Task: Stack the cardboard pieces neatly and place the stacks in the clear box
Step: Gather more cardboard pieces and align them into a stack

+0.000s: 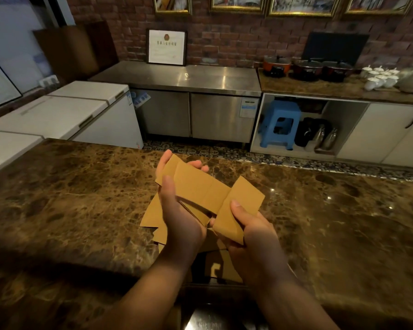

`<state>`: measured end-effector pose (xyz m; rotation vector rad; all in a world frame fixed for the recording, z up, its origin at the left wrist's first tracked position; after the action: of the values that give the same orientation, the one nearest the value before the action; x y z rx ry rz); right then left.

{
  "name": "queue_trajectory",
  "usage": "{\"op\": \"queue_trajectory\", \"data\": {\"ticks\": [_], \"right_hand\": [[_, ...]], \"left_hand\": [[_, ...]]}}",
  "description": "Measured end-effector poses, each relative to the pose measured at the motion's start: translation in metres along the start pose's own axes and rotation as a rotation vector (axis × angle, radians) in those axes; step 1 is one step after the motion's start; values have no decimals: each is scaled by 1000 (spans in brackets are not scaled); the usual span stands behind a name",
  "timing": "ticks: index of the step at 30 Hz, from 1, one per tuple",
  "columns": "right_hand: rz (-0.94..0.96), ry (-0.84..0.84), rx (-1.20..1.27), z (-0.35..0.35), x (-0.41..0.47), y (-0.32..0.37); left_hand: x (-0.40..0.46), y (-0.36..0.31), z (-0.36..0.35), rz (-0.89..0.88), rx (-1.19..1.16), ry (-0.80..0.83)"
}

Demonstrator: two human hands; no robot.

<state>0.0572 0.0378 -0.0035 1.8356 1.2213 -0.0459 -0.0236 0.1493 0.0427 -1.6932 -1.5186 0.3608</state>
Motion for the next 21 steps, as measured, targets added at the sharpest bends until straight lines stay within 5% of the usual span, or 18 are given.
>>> {"op": "queue_trajectory", "data": {"ticks": [6, 21], "right_hand": [[-73, 30, -107, -3, 4, -3], [-232, 184, 48, 10, 5, 13]], "left_hand": [[4, 7, -6, 16, 15, 15], [-3, 43, 19, 723, -270, -73]]}}
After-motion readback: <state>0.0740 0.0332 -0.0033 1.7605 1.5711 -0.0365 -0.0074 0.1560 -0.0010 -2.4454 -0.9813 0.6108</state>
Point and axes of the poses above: each hand's wrist, its own x-axis towards the middle knuckle, its own z-axis out of the back of the hand, y = z × x, the point moved 7 cm from there along x, towards the middle knuckle, and after that the axes turned 5 degrees about -z, right-handed, at the moved point
